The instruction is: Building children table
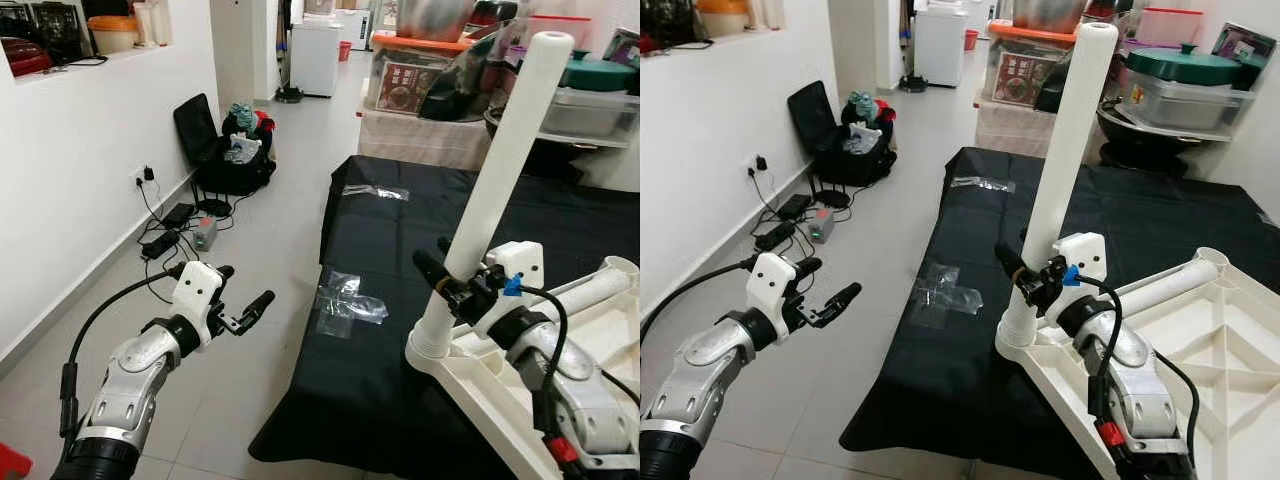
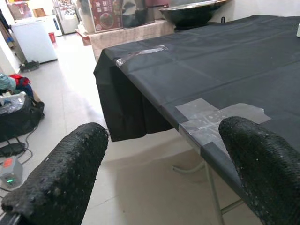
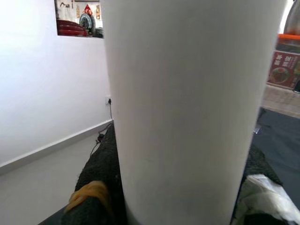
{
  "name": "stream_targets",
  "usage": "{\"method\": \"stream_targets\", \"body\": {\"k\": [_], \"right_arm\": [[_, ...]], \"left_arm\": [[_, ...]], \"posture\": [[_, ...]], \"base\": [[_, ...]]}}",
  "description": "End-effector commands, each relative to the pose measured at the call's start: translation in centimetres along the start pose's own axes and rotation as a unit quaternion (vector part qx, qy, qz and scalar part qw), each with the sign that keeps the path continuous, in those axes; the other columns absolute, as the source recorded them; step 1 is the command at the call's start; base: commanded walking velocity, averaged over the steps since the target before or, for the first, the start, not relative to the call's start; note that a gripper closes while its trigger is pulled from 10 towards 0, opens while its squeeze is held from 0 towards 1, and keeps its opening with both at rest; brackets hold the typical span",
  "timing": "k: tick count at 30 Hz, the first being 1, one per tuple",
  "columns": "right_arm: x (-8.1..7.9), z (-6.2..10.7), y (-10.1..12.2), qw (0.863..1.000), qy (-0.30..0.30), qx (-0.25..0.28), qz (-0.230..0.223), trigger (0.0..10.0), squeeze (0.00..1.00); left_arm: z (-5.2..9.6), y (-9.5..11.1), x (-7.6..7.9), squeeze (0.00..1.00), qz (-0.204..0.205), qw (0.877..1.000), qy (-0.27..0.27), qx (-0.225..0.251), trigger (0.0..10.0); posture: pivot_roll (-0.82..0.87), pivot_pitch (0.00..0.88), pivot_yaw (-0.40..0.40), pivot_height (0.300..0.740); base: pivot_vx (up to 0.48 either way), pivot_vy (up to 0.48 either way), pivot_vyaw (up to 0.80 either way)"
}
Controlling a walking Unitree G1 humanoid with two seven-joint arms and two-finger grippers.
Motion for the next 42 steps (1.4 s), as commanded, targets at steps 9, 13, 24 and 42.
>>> {"method": "stream_targets", "body": {"k": [9, 13, 24, 42], "right_arm": [[-2.4, -0.3, -2.8, 0.998, 0.017, -0.058, -0.029, 0.0, 0.0], [-2.7, -0.3, -2.9, 0.998, 0.018, -0.062, -0.026, 0.0, 0.0], [-2.7, -0.3, -3.2, 0.997, 0.009, -0.071, -0.023, 0.0, 0.0], [-3.2, -0.1, -4.1, 0.994, 0.026, -0.103, -0.038, 10.0, 0.0]], "left_arm": [[-0.5, 0.4, 0.3, 0.0, 0.025, 1.0, -0.001, 0.005, 10.0], [-0.5, 0.7, 0.1, 0.0, 0.04, 0.999, 0.009, 0.011, 10.0], [-0.5, 0.8, -0.2, 0.0, 0.057, 0.998, 0.016, 0.016, 10.0], [-0.7, 1.2, -0.2, 0.0, 0.083, 0.996, 0.022, 0.022, 10.0]], "posture": [[0.07, 0.0, -0.06, 0.74], [0.07, 0.0, -0.061, 0.74], [0.07, 0.0, -0.065, 0.74], [0.07, 0.0, -0.063, 0.74]], "base": [[0.0, -0.404, 0.8], [0.0, -0.471, 0.8], [0.0, -0.194, 0.8], [0.0, 0.0, 0.62]]}}
Point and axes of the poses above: a point about 5 cm out from each wrist's last joint towards the gripper, its own z axis pointing back from the gripper into the wrist, its own y axis along the axis of the wrist's last joint, x = y × z, the point moved 1 cm from there along -z, pointing out of the wrist towards the gripper, and after that the axes turned 11 degrees about z, right-handed, at the moved point
